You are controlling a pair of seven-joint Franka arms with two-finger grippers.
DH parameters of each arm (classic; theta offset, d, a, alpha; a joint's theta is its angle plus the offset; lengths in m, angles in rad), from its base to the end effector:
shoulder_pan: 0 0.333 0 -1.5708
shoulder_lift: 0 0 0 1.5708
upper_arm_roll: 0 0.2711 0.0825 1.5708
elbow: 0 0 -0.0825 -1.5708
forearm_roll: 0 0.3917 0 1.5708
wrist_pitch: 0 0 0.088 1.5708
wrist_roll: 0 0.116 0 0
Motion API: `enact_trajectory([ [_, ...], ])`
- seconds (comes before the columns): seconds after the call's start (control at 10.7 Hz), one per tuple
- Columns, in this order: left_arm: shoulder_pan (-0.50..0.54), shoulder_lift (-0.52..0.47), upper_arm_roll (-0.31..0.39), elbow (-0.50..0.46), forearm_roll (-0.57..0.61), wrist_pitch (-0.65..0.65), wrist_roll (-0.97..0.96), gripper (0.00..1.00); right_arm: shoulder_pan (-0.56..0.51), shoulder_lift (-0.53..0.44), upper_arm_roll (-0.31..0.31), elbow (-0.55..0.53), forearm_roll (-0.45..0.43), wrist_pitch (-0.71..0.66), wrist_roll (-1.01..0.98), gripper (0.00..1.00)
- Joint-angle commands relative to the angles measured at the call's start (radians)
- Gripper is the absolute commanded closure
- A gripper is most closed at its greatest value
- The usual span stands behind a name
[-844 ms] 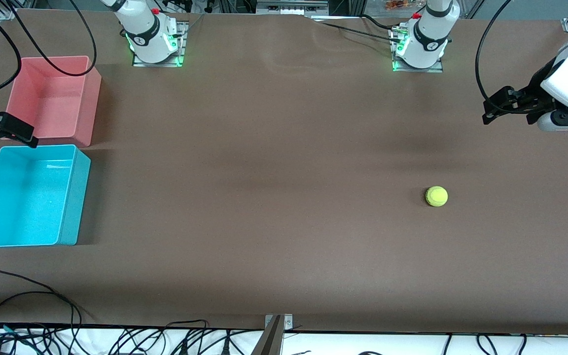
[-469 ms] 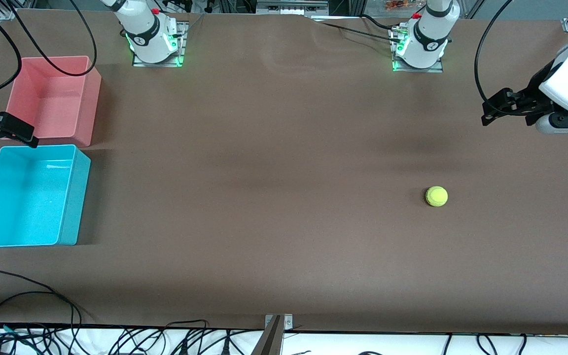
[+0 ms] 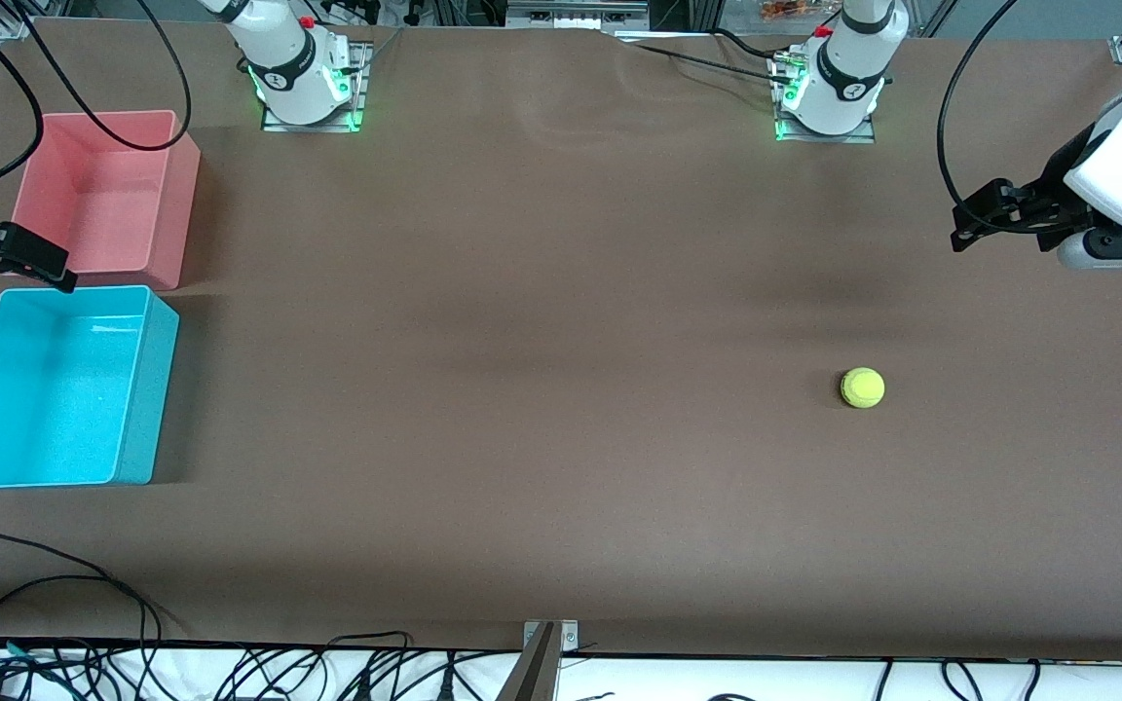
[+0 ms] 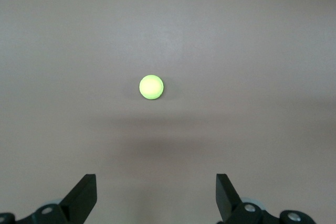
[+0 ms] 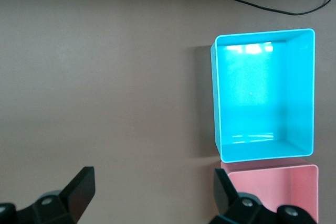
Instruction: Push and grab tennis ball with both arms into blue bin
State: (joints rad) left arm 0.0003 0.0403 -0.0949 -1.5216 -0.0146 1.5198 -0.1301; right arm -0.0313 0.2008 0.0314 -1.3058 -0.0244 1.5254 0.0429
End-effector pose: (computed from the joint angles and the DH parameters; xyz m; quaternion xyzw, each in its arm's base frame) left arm 0.5647 -0.0544 0.5671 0.9996 0.0175 -0.0219 0.0068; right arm 0.6107 -0.0048 0.5754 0.9997 -0.0224 0.0096 0.0088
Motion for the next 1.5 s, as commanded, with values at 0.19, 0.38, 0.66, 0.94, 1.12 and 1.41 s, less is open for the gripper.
enact_trajectory([
  [0.19,0.009,0.021,-0.005,0.040,-0.005,-0.015,0.004,0.00,0.014,0.003,0.005,-0.006,-0.064,-0.001,-0.017,0.00],
  [0.38,0.009,0.021,-0.005,0.040,-0.007,-0.013,0.003,0.00,0.030,0.009,0.005,-0.007,-0.078,0.002,-0.032,0.00],
  [0.66,0.009,0.023,-0.005,0.040,-0.005,-0.015,0.003,0.00,0.018,0.009,-0.005,-0.068,-0.025,0.063,-0.031,0.00],
  [0.94,0.009,0.026,-0.005,0.040,-0.005,-0.013,0.003,0.00,0.018,-0.003,-0.004,-0.098,-0.023,0.078,-0.031,0.00],
  [1.12,0.009,0.026,-0.003,0.040,-0.005,-0.015,0.003,0.00,0.018,-0.017,-0.005,-0.116,-0.022,0.088,-0.009,0.00],
  [1.41,0.009,0.026,-0.003,0.040,-0.005,-0.015,0.003,0.00,0.019,-0.020,0.001,-0.110,-0.023,0.081,0.041,0.00],
])
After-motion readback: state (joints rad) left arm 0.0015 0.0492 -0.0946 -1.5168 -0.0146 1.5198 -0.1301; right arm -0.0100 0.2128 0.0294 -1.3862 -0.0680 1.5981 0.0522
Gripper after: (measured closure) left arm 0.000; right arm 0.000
